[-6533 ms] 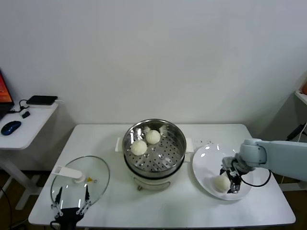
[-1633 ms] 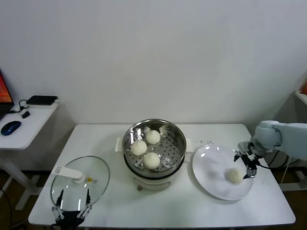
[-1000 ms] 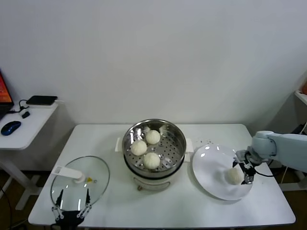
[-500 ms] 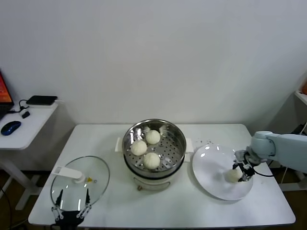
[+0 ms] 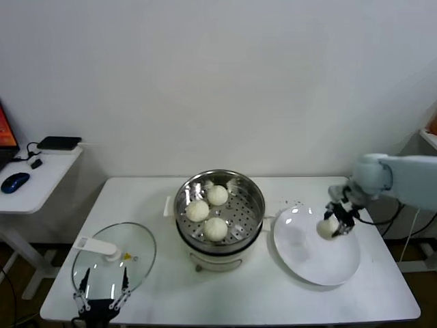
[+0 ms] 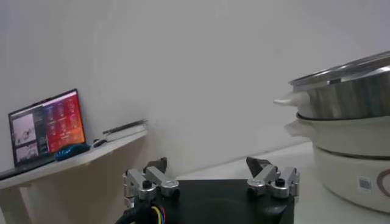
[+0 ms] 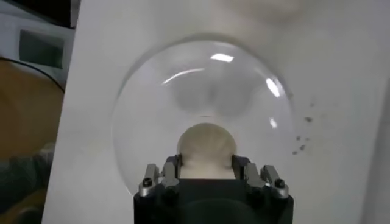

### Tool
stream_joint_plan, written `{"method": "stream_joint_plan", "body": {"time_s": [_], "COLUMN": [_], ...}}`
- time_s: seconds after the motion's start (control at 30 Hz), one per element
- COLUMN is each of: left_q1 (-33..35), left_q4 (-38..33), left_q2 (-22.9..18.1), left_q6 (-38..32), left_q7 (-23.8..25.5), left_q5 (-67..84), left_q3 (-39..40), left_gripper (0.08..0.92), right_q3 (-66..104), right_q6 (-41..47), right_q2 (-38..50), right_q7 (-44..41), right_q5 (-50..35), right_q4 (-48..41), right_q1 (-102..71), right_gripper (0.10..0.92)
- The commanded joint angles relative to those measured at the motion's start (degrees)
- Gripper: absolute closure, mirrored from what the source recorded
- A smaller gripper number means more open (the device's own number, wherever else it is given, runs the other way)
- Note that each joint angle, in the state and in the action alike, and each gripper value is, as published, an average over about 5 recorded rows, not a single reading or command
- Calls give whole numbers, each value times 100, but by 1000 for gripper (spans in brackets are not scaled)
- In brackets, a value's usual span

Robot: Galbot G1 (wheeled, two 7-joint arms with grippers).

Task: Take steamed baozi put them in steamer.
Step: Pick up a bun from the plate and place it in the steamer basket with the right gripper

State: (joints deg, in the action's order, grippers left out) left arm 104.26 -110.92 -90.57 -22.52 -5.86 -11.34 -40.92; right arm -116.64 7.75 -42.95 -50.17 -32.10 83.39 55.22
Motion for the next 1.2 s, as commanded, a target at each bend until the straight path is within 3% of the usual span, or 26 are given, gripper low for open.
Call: {"method": "stream_joint_plan", "body": {"time_s": [0.03,0.4,0.6,1.2], "left_q1": [-12,-89,-96,-151], "left_q4": [-29,-76,-103,38], "left_q2": [36,52,41,-2], "left_q6": [-16,30,33,37], "left_q7": [17,51,52,44], "left_q5": [14,57,64,86], "left_q3": [42,57,-4,-73], "left_gripper": [177,177,177,177], "right_q3": [-690,1086,1420,1606], "right_q6": [130,1184,1423,1565], "right_q2": [-1257,-2022,-2397,-2342], "right_q7": [-707,173,539,1056], "right_q5": [-1913,-2474,-2231,-1432], "right_q4": [504,546,269,-239], "right_q1": [2567,1410,466,-1140], "right_gripper": [456,463,458,465]}}
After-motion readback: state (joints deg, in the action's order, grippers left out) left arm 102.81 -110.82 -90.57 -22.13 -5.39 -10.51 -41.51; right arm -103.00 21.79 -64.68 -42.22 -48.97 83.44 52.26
